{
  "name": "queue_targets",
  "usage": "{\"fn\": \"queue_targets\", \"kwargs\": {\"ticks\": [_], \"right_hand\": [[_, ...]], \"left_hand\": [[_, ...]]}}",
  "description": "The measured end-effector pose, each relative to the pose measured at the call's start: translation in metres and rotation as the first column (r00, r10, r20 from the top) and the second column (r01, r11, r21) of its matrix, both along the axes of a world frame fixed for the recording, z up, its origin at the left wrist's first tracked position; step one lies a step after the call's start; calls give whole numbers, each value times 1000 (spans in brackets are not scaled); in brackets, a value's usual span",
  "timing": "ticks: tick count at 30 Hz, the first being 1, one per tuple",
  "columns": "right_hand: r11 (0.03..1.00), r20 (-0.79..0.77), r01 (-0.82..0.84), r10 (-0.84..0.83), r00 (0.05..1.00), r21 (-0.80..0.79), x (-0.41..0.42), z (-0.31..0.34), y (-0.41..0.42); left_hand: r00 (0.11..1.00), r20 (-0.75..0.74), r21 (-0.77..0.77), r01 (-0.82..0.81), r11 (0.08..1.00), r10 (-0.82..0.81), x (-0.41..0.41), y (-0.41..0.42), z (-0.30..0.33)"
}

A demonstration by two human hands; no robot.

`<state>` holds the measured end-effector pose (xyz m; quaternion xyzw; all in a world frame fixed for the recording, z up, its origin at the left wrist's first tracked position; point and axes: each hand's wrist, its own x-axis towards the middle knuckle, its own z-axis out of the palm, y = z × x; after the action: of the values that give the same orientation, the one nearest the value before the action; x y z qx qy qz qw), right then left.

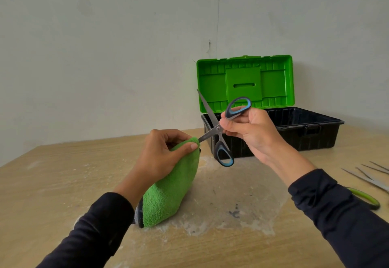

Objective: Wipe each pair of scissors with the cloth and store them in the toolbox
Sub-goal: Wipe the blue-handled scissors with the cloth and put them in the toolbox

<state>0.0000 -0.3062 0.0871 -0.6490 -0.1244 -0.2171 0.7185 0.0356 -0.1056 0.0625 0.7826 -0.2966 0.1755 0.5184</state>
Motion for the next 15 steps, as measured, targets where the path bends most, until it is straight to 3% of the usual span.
{"fn": "queue_targets", "kwargs": {"ticks": [10,15], "right_hand": [[988,-14,31,-33,999,-149,4,-9,7],[991,-29,55,-59,998,-120,4,-5,4]], "left_hand": [[998,-63,-110,-9,994,2,-5,-4,-2],[997,-72,-99,13,995,-20,-5,-3,-1]]}}
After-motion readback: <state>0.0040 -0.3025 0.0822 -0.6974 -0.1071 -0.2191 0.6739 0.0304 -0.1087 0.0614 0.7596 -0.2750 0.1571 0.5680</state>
